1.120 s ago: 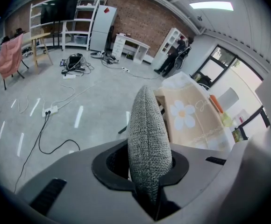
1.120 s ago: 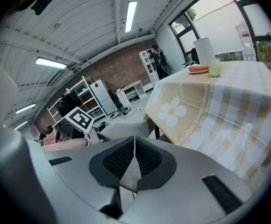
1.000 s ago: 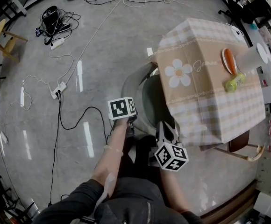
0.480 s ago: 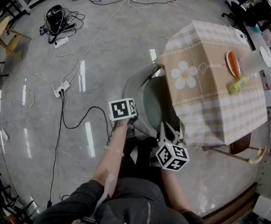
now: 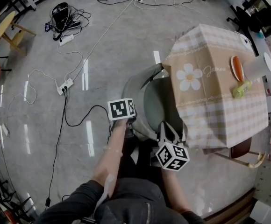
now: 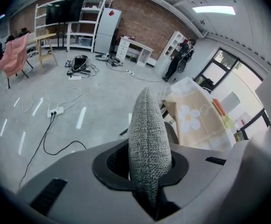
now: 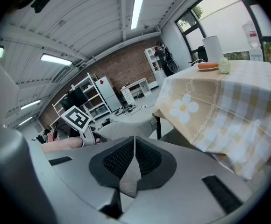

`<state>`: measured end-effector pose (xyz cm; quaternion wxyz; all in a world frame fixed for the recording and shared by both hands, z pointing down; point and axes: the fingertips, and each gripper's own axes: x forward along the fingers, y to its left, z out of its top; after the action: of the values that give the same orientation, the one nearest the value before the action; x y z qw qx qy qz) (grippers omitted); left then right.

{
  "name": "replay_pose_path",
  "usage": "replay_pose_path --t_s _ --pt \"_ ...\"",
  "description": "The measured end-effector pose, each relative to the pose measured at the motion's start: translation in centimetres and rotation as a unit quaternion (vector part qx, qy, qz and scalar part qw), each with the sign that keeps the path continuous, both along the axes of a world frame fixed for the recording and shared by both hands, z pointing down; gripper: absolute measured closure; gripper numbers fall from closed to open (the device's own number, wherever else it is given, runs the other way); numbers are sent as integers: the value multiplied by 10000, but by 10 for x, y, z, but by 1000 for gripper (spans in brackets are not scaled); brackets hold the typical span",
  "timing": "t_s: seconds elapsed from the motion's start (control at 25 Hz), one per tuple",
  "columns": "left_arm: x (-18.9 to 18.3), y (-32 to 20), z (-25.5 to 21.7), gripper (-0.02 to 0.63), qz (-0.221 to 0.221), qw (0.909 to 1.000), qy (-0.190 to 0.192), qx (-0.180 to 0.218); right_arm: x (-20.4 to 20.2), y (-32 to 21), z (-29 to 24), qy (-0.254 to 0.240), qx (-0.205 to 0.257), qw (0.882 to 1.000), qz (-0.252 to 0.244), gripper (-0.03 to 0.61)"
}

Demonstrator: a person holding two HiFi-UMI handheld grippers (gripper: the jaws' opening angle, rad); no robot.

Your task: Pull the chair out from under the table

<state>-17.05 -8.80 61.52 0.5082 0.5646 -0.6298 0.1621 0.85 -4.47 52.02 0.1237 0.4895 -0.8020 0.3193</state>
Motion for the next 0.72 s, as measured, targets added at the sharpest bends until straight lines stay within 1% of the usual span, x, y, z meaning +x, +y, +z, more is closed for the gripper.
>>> replay_pose_path --t_s 0.72 --pt "-32 20 1 529 -19 10000 -15 49 -35 9 8 -74 -10 9992 -383 561"
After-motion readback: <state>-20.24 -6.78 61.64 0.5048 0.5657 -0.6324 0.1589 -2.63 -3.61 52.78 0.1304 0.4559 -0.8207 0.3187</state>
